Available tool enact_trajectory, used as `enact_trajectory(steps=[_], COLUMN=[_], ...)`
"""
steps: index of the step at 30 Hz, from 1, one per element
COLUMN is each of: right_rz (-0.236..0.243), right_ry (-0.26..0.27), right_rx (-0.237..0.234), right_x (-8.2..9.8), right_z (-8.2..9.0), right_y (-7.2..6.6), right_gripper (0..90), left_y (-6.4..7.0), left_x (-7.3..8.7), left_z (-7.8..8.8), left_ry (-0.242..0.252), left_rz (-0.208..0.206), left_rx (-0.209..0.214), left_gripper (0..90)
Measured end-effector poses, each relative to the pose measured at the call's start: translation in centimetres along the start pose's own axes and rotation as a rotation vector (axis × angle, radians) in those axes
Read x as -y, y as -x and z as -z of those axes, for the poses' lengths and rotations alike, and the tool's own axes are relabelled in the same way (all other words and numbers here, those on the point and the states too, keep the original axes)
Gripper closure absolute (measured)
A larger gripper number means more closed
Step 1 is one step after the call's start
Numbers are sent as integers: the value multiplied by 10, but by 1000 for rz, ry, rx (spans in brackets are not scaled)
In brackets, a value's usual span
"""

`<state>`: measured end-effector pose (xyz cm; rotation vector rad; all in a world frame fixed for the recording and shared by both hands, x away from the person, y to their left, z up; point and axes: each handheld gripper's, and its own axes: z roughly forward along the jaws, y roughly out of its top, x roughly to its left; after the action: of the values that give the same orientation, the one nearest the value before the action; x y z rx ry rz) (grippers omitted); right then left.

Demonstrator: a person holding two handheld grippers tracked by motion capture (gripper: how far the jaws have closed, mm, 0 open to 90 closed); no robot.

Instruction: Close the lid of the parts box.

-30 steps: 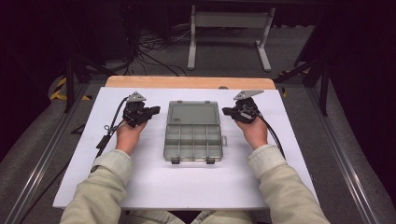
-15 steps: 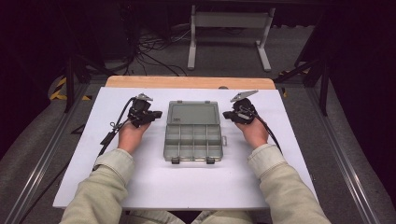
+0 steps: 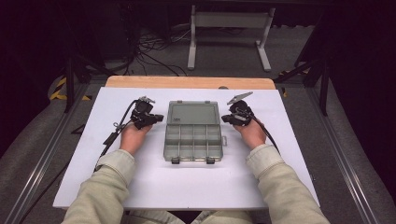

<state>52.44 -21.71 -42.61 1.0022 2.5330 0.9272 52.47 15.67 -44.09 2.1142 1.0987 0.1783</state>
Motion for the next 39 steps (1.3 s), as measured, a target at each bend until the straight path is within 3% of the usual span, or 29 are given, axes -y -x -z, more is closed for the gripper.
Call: enact_trajectory(steps=[12,18,31,39], right_rz=[4,5,15,3], right_ry=[-34,-46,-37,-24], right_rx=[-17,-16,-18,-23], right_x=[2,3,3,3], right_z=[-11,-15,-16,-18], right_y=[0,-1,0,2], right_gripper=[900,900,900,900], left_y=[-1,-2,-1,-3], left_x=[2,4,4,4], left_z=[-9,-13,-17,-18], left_ry=[-15,-46,-26,-20], left_rz=[17,30,20,40], left_rx=[11,28,44,49], left_gripper=[900,900,900,900])
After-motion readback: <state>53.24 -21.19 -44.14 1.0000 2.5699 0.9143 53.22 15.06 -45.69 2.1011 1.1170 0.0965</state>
